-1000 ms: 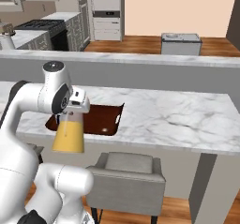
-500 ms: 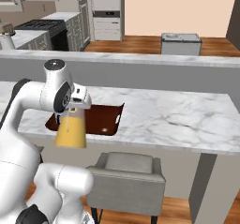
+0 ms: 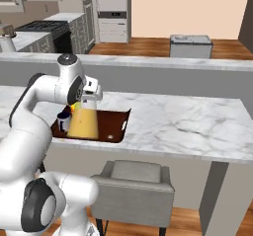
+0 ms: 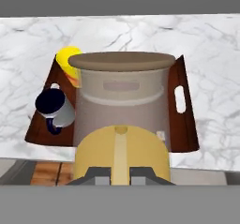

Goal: There is a tray on the dining counter. Grab the cup, mug, and pitcher and place them on the tray. The pitcher may be placed next to the tray if it cannot fit the tray.

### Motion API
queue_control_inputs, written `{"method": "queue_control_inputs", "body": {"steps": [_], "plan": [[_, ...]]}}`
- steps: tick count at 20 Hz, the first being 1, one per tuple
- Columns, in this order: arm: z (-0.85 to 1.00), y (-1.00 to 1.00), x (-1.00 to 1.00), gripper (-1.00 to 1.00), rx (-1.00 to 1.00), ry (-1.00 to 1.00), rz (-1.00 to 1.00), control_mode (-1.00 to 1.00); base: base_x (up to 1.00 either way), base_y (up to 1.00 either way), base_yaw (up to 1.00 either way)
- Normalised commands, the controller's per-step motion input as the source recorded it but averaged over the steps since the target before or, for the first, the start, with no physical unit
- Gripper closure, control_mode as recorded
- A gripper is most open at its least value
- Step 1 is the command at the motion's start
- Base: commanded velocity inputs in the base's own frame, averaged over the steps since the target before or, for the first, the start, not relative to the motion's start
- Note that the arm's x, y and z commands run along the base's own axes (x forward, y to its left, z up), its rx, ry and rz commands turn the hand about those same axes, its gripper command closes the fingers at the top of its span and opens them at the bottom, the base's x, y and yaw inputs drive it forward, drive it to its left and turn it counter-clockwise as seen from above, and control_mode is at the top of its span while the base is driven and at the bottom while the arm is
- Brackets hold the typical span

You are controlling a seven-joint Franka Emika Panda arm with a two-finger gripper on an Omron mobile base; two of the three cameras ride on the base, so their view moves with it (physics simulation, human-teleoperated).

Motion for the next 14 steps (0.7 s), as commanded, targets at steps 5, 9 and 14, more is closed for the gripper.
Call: {"method": "queue_control_inputs", "body": {"steps": [5,9,14], "plan": [[0.16,0.0,0.99,1.0,0.0,0.0,-0.03,-1.0,0.0,0.0,0.0],[0.15,0.03,0.71,1.0,0.0,-0.05,-0.02,-1.0,0.0,0.0,0.0],[0.1,0.08,0.28,1.0,0.0,-0.12,-0.03,-1.0,0.0,0.0,0.0]]}}
